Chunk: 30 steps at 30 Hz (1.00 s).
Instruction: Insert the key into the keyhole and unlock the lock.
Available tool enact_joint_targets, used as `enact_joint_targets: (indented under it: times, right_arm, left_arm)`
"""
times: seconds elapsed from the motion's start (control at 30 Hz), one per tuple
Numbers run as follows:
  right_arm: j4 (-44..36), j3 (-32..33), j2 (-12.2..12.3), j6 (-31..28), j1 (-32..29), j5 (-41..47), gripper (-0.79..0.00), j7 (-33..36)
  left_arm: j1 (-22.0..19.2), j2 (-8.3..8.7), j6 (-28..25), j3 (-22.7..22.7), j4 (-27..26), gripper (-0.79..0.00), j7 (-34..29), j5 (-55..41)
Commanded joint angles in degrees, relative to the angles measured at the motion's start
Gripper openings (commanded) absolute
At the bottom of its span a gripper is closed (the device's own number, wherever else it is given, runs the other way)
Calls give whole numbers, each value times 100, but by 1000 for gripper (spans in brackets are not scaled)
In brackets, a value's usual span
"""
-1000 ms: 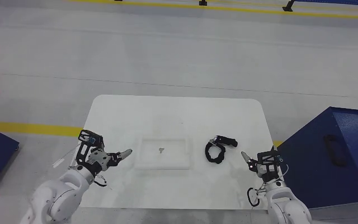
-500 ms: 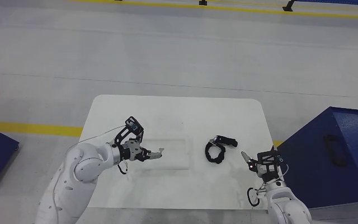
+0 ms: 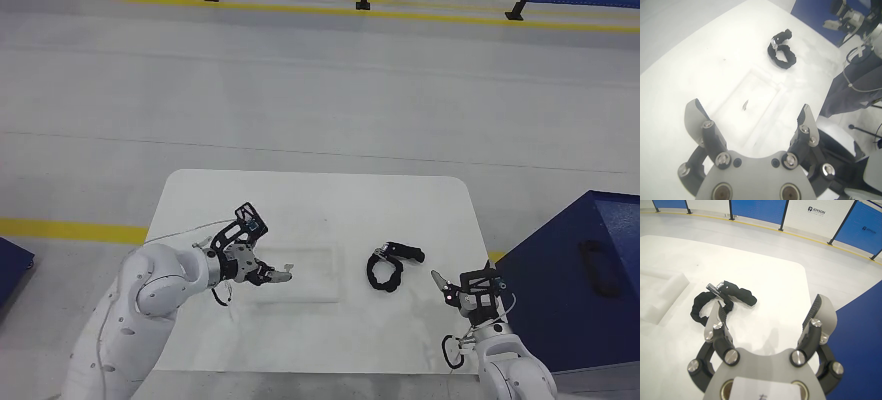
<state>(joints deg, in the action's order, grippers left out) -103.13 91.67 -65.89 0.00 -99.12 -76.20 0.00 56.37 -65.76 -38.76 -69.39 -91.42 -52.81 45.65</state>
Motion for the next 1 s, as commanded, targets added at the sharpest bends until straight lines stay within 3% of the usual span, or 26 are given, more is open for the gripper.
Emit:
enact_joint_targets:
  times: [0.0, 0.07, 0.2, 0.43, 0.53, 0.7, 0.8, 0.83, 0.93, 0.97]
  right_arm:
    - [0, 0, 0, 0, 0, 0, 0, 0]
    - [0, 0, 0, 0, 0, 0, 0, 0]
    - [0, 0, 0, 0, 0, 0, 0, 0]
    - [0, 0, 0, 0, 0, 0, 0, 0]
    - [0, 0, 0, 0, 0, 0, 0, 0]
    - [0, 0, 0, 0, 0, 0, 0, 0]
    - [0, 0, 0, 0, 0, 0, 0, 0]
    - [0, 0, 0, 0, 0, 0, 0, 0]
    - [0, 0, 0, 0, 0, 0, 0, 0]
    - [0, 0, 0, 0, 0, 0, 0, 0]
  left_arm:
    - [-549, -42, -207, 428, 198, 0, -732, -191]
    - [-1115, -109, -131, 941, 531, 0, -1142, -211]
    - [-2136, -272, -81, 2009, 1458, 0, -1192, -674]
    - [-3289, -634, -45, 3787, 2790, -28, -1227, -1110]
    - [-3561, -783, -11, 4298, 3270, -52, -1262, -1255]
    - [-3881, -1033, 58, 4999, 3879, -22, -1330, -1325]
    - [-3982, -1183, -25, 5150, 4133, -80, -1247, -1455]
    - [-4026, -1224, -41, 5175, 4230, -145, -1230, -1451]
    - [-4096, -1347, -16, 5225, 4481, -237, -1211, -1425]
    - [-4120, -1388, 27, 5252, 4545, -240, -1195, -1354]
